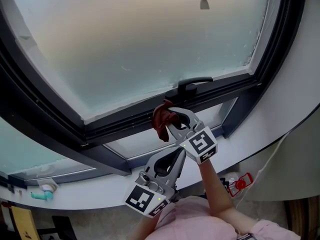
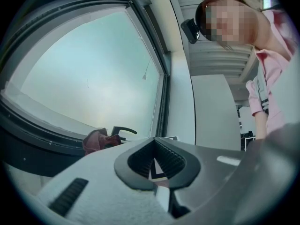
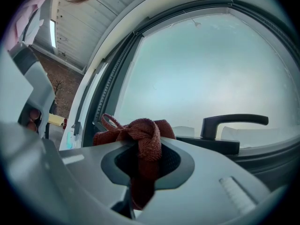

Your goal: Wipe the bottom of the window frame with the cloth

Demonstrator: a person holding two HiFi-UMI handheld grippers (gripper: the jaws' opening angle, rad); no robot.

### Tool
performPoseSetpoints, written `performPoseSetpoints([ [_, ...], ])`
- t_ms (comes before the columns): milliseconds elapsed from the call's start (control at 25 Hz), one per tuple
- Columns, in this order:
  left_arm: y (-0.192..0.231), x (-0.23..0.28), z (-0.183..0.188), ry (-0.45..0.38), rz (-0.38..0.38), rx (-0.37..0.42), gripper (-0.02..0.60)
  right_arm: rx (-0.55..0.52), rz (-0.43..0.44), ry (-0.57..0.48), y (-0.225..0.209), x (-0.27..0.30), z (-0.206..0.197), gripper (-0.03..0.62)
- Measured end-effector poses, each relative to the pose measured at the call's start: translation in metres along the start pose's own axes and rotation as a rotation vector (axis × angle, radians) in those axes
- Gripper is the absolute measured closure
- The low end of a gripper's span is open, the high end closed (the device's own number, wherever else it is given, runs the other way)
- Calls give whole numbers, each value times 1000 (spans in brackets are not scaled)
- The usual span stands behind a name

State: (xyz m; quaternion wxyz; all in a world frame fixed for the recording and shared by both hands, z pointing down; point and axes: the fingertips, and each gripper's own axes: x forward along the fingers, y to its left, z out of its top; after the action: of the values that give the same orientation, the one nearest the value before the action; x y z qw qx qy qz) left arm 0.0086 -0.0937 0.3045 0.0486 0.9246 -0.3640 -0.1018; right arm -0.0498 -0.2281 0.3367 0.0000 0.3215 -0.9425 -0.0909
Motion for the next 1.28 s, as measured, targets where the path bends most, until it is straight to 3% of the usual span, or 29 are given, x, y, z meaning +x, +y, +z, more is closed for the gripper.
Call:
performPoseSetpoints([
  [680, -3, 20, -5, 16, -50, 3, 578, 6, -99, 18, -30, -19, -5, 531],
  [1080, 21, 26, -7, 28, 30, 17, 580, -43, -129, 36, -35, -23, -6, 533],
  [1280, 18, 33, -14, 45, 9, 10, 580, -39, -163, 50, -46, -31, -10, 533],
])
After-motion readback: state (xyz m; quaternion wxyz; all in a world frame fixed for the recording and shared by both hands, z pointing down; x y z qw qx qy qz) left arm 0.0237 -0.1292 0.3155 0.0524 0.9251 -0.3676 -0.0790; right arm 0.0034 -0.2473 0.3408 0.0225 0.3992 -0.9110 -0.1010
